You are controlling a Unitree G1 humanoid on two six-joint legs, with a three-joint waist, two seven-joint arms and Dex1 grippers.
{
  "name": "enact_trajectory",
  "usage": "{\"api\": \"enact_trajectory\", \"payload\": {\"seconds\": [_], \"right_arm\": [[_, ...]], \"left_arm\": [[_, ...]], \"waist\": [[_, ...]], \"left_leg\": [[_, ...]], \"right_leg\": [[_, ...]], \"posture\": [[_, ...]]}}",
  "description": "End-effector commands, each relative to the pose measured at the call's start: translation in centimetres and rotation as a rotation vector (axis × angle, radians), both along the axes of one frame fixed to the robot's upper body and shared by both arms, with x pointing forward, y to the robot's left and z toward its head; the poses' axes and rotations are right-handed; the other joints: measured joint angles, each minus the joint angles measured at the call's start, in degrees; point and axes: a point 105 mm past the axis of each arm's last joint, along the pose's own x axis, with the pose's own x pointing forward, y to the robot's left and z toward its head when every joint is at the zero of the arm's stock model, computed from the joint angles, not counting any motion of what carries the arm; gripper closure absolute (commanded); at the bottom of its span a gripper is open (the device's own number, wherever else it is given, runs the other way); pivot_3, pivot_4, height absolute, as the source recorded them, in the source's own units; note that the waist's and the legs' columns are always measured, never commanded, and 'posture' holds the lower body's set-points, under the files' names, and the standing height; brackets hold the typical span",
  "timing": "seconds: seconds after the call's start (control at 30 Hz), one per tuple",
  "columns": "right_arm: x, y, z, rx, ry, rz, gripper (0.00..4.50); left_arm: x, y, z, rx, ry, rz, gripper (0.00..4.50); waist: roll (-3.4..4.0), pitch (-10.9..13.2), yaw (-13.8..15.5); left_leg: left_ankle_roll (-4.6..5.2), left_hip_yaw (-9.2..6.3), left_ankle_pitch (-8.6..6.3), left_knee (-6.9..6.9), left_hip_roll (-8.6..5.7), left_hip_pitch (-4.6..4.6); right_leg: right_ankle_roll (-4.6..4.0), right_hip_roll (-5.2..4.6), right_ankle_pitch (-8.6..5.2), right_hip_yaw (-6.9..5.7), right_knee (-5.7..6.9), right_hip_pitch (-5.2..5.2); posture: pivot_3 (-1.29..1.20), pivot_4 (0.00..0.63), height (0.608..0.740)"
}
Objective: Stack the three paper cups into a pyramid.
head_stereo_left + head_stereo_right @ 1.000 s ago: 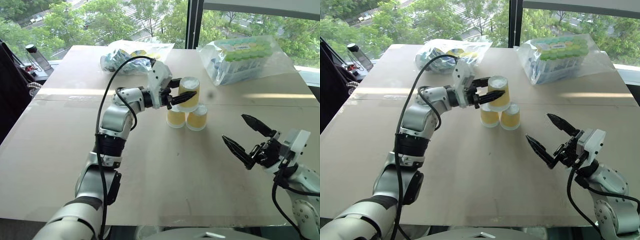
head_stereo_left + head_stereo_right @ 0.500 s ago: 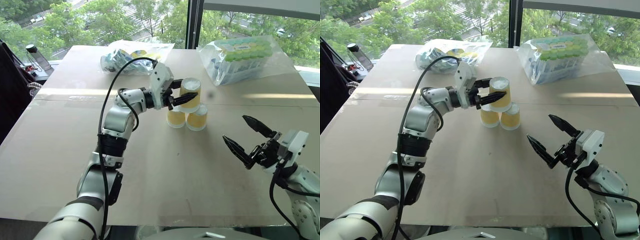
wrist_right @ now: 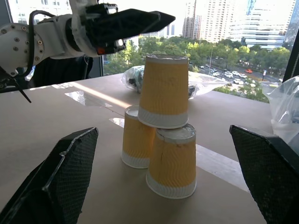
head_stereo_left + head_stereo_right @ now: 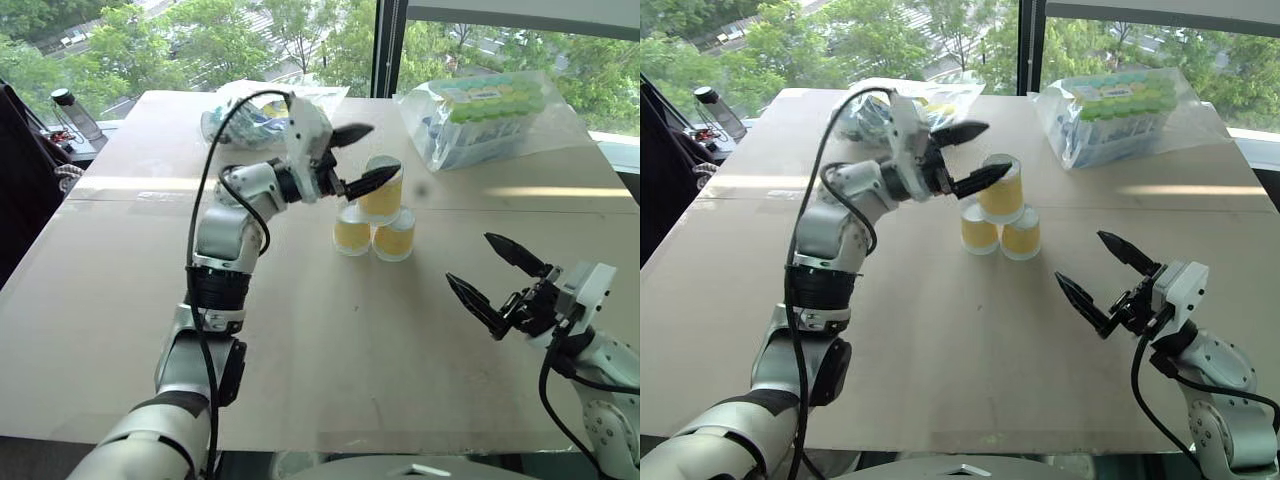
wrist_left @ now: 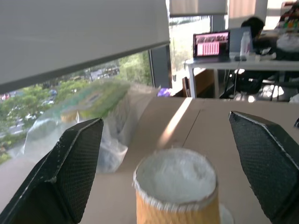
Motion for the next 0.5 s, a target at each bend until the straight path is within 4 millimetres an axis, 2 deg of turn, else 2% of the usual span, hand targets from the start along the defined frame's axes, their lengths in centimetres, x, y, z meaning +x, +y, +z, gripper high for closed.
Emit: {"api": "enact_trajectory", "payload": {"seconds": [0.03,0.13,0.23,0.3,0.4,0.5], "right_arm": [[-0.4,-1.2,-1.9,-0.041,0.052,-0.020,0.00],[-0.7,-2.0,-4.0,-0.106,0.102,-0.039,0.00],[-0.6,-3.0,-5.3,-0.097,0.133,-0.068,0.00],[-0.3,-3.6,-6.0,-0.103,0.151,-0.084,0.00],[0.1,-4.2,-6.7,-0.104,0.171,-0.097,0.00],[0.6,-4.4,-6.9,-0.103,0.178,-0.092,0.00]], "left_arm": [[-3.7,2.8,-1.9,0.050,0.084,-0.107,0.08],[-5.7,4.5,-5.7,0.094,0.250,-0.086,0.08],[-6.6,6.6,-11.6,0.163,0.389,0.127,0.08],[-7.2,7.3,-14.4,0.237,0.403,0.244,0.08],[-8.2,7.5,-16.6,0.241,0.436,0.328,0.08],[-8.6,7.8,-17.9,0.262,0.442,0.378,0.08]], "waist": [[0.13,-0.08,-0.60],[0.31,-0.12,-0.79],[0.25,-0.08,-0.52],[0.21,-0.09,-0.30],[0.13,-0.08,0.51],[0.14,-0.08,0.96]], "left_leg": [[0.00,0.01,0.00,-0.03,0.00,0.06],[0.01,-0.02,-0.01,-0.33,-0.10,0.39],[0.01,-0.07,-0.01,-0.32,-0.06,0.32],[0.00,-0.07,-0.01,-0.28,-0.03,0.33],[0.00,-0.07,0.00,-0.25,-0.06,0.42],[0.00,0.00,0.00,-0.24,-0.06,0.62]], "right_leg": [[0.00,0.01,0.00,0.08,0.01,0.00],[-0.01,0.06,-0.02,0.48,0.04,0.01],[-0.01,0.06,-0.01,0.48,0.09,-0.08],[-0.01,0.03,-0.02,0.52,0.08,-0.06],[-0.23,-0.03,-0.14,0.53,0.07,0.05],[-0.25,-0.04,-0.15,0.56,0.08,0.19]], "posture": [[0.00,0.150,0.740],[0.00,0.150,0.740],[0.00,0.150,0.740],[0.00,0.150,0.740],[0.00,0.150,0.740],[0.00,0.150,0.740]]}}
